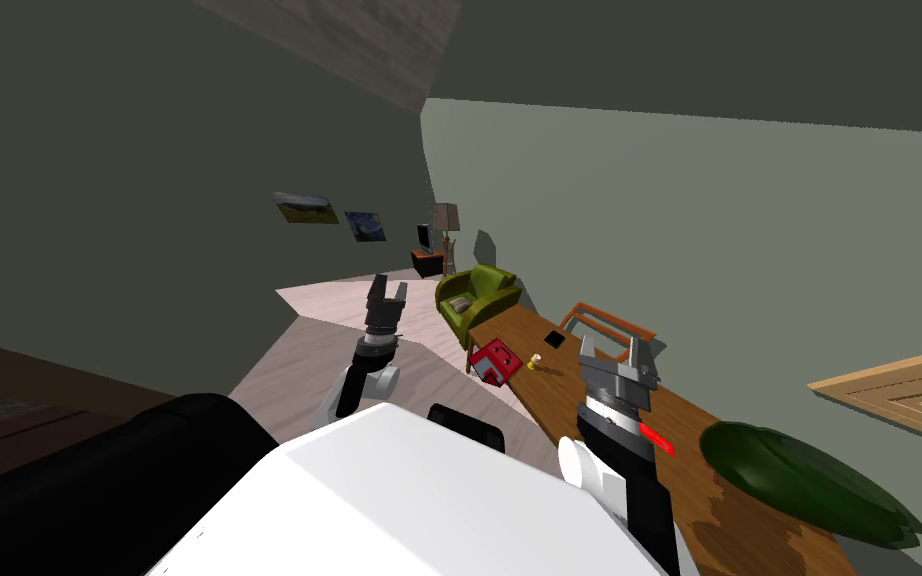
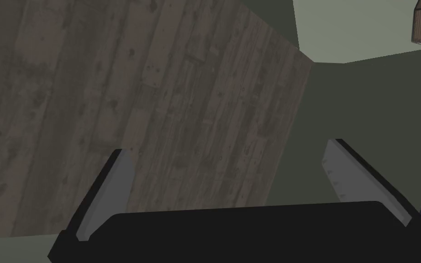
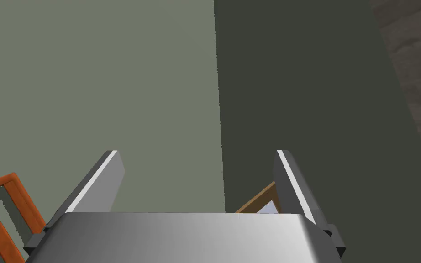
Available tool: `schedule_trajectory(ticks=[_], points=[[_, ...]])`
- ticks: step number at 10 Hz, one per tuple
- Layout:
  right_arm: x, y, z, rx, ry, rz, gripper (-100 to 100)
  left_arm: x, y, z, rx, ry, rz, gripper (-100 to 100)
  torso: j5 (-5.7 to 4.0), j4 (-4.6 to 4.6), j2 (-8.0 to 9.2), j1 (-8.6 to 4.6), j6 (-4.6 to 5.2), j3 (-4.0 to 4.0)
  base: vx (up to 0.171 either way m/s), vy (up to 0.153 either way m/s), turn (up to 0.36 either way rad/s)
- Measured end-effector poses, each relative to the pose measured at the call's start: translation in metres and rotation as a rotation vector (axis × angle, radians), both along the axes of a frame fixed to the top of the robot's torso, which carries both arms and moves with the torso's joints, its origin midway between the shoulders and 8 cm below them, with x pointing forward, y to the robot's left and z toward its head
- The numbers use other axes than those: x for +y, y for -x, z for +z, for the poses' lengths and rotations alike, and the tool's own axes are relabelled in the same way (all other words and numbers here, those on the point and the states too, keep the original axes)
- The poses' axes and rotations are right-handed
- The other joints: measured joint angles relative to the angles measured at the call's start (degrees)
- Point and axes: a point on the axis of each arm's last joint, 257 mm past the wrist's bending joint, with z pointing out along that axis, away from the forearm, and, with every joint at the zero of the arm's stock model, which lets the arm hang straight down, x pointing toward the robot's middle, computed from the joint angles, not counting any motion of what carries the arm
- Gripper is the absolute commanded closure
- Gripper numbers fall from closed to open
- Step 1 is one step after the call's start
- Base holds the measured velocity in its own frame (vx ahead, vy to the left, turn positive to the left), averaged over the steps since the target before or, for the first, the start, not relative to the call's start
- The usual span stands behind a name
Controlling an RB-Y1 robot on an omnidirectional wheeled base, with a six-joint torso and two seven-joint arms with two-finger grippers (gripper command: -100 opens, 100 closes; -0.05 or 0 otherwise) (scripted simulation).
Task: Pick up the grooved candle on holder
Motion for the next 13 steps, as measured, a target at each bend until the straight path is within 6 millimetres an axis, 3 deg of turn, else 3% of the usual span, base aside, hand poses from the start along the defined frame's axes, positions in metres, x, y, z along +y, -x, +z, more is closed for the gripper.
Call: schedule_trajectory(ticks=[5,13], points=[[0.007,-0.016,-0.021,0.087,0.163,0.017,-100,0.000,0.000,0.000,0.000,0.000,0.000,0,0.02,-0.03,-0.12,0.09,0.00,-0.07,0.023,0.023,-0.039],[-0.003,-0.053,-0.100,0.319,0.493,-0.060,-100,0.000,0.000,0.000,0.000,0.000,0.000,0,0.03,-0.03,-0.14,0.11,-0.01,-0.08,0.037,0.041,-0.046]])
